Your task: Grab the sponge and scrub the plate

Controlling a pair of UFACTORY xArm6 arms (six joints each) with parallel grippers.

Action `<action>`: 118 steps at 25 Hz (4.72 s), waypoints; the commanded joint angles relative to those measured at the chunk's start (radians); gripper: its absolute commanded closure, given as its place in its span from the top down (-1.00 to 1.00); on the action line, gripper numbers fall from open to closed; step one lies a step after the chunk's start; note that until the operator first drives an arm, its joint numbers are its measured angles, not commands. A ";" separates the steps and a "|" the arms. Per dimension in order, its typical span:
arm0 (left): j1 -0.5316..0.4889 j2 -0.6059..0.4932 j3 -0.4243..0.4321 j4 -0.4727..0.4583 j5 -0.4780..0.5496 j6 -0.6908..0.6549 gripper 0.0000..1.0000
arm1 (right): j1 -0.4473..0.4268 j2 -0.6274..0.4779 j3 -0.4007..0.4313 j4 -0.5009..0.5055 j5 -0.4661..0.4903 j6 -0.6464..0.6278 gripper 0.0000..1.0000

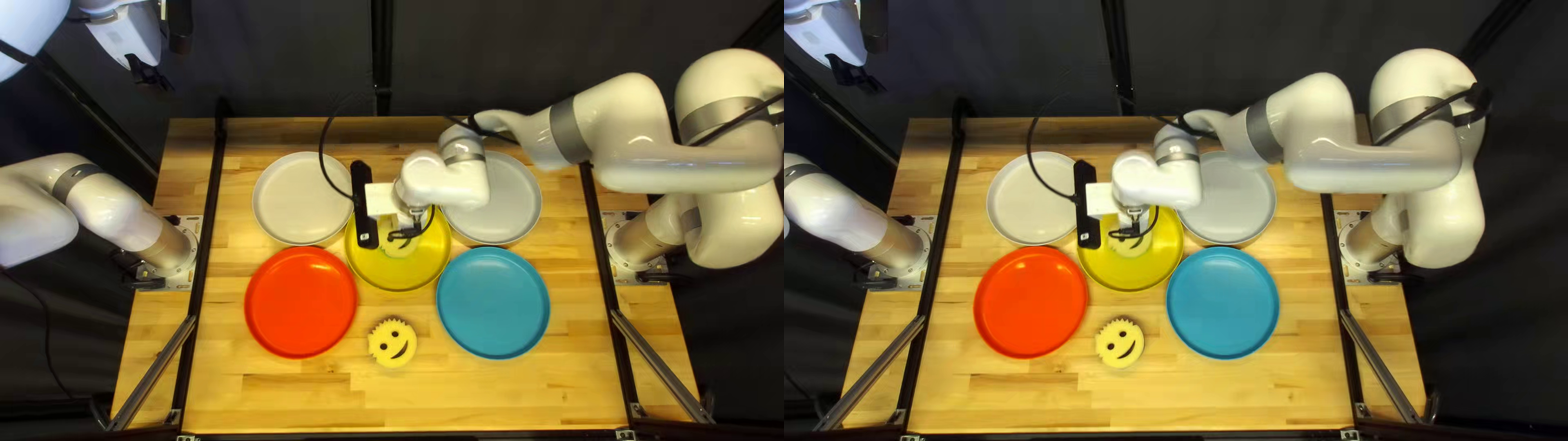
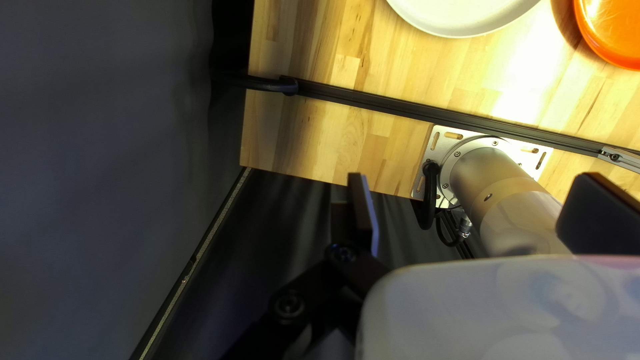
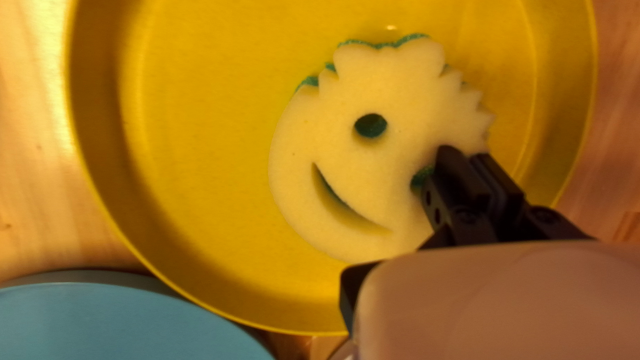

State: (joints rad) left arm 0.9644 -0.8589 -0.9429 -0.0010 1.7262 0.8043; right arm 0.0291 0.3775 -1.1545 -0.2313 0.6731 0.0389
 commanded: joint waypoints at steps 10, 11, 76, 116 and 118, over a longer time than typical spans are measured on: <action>0.000 0.000 0.000 0.000 0.000 0.000 1.00 | -0.078 0.110 -0.099 0.037 0.001 -0.114 -1.00; 0.000 0.000 0.000 0.000 0.000 0.000 1.00 | -0.098 0.121 -0.114 0.050 0.010 -0.138 -1.00; 0.000 0.000 0.000 0.000 0.000 0.000 1.00 | -0.044 0.093 -0.101 0.064 0.034 -0.104 -1.00; 0.000 0.000 0.000 0.000 0.000 0.000 1.00 | -0.372 0.066 -0.164 0.139 0.109 -0.318 -1.00; 0.000 0.000 0.000 0.000 0.000 0.000 1.00 | -0.405 0.072 -0.166 0.148 0.110 -0.338 -1.00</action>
State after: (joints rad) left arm 0.9644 -0.8589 -0.9429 -0.0010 1.7262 0.8043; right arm -0.3422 0.4415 -1.3172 -0.0952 0.7850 -0.2737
